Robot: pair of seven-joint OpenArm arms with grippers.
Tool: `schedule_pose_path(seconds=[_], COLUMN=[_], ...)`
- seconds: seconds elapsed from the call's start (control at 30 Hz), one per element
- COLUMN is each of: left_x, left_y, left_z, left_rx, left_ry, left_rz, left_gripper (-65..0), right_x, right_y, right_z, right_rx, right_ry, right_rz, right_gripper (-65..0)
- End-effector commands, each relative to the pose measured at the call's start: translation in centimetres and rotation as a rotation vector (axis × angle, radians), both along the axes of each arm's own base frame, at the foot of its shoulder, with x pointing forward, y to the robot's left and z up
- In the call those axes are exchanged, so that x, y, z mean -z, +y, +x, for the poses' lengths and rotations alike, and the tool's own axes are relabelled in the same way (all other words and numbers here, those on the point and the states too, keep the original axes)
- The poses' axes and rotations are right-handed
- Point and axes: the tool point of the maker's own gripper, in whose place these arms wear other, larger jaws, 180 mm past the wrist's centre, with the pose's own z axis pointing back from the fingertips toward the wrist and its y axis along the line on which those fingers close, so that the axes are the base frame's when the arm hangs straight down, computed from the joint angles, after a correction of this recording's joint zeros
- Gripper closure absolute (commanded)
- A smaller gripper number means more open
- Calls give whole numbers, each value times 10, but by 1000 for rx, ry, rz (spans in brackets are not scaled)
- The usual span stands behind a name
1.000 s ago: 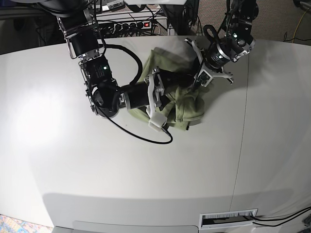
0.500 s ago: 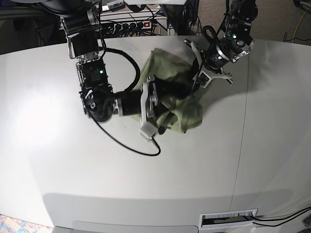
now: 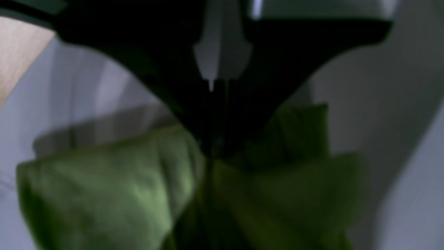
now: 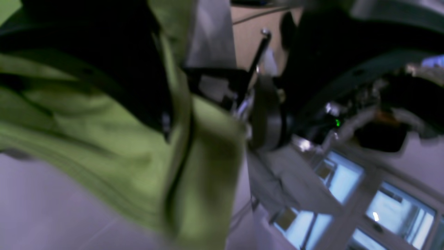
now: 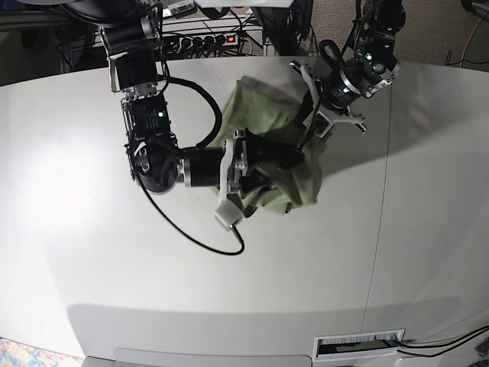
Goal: Fold the T-shirt properly
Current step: 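Bunch the lifted shirt together between both grippers, then release the shirt with the right gripper and pull it back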
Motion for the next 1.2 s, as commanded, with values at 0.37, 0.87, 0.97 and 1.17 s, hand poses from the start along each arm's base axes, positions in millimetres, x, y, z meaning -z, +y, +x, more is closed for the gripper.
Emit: schedule_pose_path(seconds=[0.37,0.87,0.97,1.17], left_x=[0,-1,-2,-11], left_y=[4,10,10,9], left_z=[2,9,10,20], left_rx=[13,6,6,12], left_ry=[-16,-52,-57,-115], left_rz=[44,96,90,86], left_gripper=[0,0,0,0], right_x=[7,-7,14,55], right_y=[-20,-127,-135,-122], right_z=[45,125,114,79], right_rx=[112,422,362,186], right_ry=[-160,-303,-298,-274], right_rz=[-208,-489,-596,-707], right_gripper=[-307,0,0,0])
